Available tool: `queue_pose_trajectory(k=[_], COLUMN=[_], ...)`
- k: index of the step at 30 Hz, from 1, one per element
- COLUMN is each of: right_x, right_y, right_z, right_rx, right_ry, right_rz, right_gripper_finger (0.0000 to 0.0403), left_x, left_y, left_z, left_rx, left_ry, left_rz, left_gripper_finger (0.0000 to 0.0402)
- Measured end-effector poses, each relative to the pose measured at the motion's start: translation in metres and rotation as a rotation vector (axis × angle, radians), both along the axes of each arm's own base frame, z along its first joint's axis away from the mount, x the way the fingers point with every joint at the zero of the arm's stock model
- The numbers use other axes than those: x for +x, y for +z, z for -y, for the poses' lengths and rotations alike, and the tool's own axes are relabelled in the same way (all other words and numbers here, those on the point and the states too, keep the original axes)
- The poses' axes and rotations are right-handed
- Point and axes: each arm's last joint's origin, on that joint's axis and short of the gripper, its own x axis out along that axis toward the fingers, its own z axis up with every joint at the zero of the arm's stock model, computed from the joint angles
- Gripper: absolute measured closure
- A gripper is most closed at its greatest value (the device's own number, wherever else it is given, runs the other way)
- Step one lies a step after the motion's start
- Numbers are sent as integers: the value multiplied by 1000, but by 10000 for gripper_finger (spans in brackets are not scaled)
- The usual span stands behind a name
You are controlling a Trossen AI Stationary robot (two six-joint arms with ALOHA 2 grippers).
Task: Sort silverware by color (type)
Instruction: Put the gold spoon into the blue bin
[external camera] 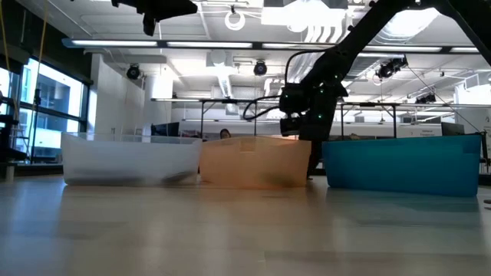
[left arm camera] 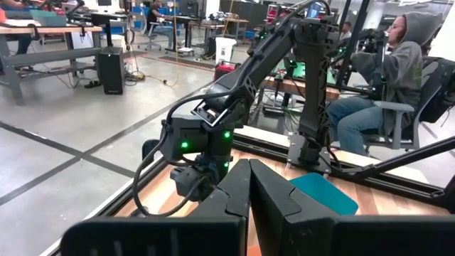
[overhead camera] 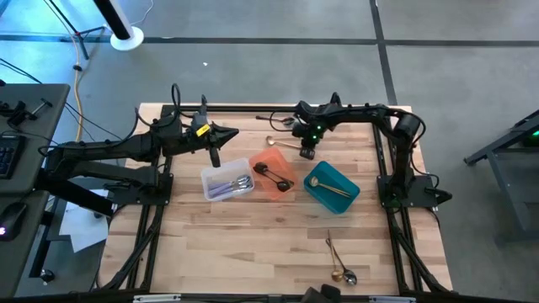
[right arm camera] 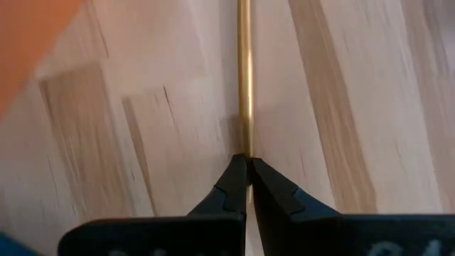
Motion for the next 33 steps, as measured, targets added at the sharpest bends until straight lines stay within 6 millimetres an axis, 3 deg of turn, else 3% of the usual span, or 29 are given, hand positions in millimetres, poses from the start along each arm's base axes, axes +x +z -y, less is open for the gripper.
queue_pose_trajectory(k=[11,24,33], right_x=[-16,-67,-83], right_y=[2,17,11], right_z=[-3,-29,-37], right_rx=[19,-33,12], right_ry=[9,-65,-79], right_rz=[-84,-129,-163], right_gripper_finger=[403,403,403], left_x=[0,0,0], left_y=[0,0,0], left_z=[0,0,0], left_rx=[0,-8,-8], left_ry=[0,0,0], left_rz=[0,3,3], left_gripper_finger=[401,401,401])
